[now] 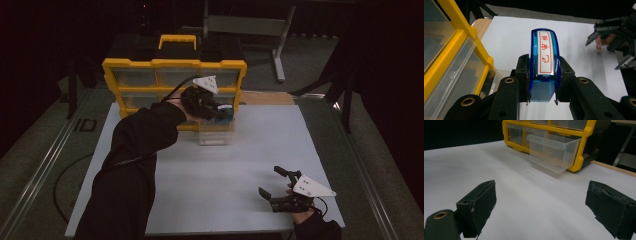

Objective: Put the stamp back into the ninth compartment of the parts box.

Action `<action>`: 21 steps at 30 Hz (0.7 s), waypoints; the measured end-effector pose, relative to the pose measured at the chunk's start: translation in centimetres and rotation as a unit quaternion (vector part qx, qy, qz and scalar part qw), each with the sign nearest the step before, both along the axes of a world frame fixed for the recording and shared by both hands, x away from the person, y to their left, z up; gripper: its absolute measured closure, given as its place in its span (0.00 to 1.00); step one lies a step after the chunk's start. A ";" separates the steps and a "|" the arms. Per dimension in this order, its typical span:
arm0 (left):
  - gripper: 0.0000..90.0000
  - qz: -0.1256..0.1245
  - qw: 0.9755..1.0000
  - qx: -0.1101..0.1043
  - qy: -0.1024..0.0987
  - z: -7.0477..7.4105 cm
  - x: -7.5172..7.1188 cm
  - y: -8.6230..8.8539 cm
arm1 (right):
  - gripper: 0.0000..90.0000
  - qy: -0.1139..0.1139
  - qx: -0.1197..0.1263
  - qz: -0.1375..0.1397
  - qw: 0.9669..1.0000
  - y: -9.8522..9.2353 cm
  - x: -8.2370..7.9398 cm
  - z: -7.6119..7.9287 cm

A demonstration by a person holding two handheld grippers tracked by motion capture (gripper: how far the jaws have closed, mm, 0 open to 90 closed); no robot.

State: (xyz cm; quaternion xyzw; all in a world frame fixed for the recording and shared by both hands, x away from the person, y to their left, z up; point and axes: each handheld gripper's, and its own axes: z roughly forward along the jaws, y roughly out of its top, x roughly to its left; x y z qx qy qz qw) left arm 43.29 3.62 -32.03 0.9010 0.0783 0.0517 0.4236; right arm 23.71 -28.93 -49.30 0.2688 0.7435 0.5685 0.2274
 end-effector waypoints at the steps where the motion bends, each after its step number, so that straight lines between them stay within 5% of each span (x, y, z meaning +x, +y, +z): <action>1: 0.78 0.004 1.000 -0.002 0.002 -0.1 0.4 -0.2 | 0.11 0.003 0.001 -0.001 1.000 0.0 0.0 0.0; 21: 0.78 0.048 0.999 0.009 0.024 -3.4 3.7 -1.2 | 0.11 0.002 0.005 0.002 1.000 -0.2 0.1 -0.1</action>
